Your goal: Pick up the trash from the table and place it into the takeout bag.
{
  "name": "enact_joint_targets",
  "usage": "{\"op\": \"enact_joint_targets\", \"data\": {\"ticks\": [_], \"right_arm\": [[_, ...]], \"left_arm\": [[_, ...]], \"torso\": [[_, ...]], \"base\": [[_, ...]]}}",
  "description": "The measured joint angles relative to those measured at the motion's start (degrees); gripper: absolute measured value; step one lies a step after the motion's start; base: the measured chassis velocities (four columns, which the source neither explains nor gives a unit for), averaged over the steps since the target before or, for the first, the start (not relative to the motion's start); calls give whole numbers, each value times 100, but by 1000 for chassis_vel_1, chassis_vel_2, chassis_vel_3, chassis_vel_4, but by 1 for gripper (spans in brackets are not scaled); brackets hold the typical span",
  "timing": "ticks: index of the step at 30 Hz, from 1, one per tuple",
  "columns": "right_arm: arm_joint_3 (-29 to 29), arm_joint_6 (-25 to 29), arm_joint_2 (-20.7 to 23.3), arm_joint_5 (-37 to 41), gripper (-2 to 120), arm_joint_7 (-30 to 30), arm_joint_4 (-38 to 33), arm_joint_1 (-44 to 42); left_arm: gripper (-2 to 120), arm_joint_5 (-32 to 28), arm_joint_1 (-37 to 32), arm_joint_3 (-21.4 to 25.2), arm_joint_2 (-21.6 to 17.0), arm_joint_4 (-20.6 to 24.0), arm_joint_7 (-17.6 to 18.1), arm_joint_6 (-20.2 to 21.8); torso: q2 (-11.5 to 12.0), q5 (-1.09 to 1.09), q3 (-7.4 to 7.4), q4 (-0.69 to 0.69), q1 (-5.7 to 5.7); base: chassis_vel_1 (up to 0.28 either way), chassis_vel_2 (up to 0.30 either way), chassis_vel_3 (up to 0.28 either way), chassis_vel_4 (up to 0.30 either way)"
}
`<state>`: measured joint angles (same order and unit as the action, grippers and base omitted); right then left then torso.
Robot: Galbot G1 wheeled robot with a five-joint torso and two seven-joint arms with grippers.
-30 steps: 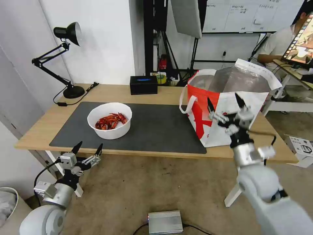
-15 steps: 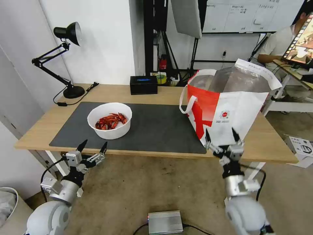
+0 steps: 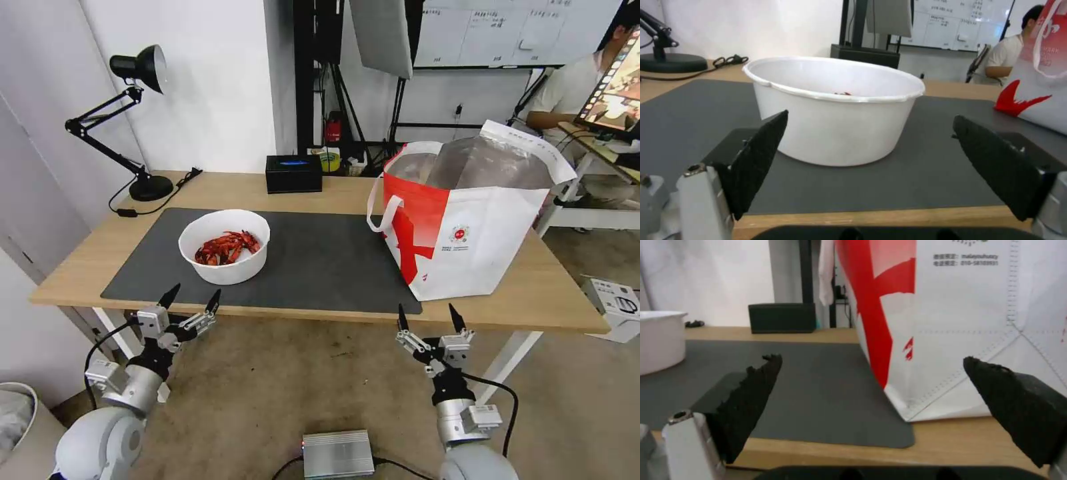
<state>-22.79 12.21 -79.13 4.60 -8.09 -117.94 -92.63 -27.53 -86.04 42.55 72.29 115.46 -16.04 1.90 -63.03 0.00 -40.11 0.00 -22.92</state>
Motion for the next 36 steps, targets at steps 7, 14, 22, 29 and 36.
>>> {"op": "enact_joint_targets", "data": {"ticks": [7, 14, 22, 29, 36], "right_arm": [[71, -53, -33, -220, 100, -44, -63, -107], [154, -53, -66, -337, 100, -54, 27, -113], [147, -34, -79, -424, 100, -52, 66, -102], [144, -32, -79, -425, 100, -51, 69, -99], [141, -28, -77, -422, 100, -49, 69, -96]], "left_arm": [[100, -1, 4, 6, 23, -11, -4, 2], [100, 27, 3, 3, 53, -35, -12, 2], [100, 30, 25, -5, 24, -31, -12, 13], [100, -375, 311, -121, -384, 218, 344, 465], [100, -1449, 537, 355, -1470, 591, 1005, 1236]], "torso": [[0, 0, 0, 0, 0], [0, 0, 0, 0, 0], [0, 0, 0, 0, -1], [0, 0, 0, 0, 0], [0, 0, 0, 3, 0]], "base": [[0, 0, 0, 0], [0, 0, 0, 0], [0, 0, 0, 0], [0, 0, 0, 0], [0, 0, 0, 0]]}}
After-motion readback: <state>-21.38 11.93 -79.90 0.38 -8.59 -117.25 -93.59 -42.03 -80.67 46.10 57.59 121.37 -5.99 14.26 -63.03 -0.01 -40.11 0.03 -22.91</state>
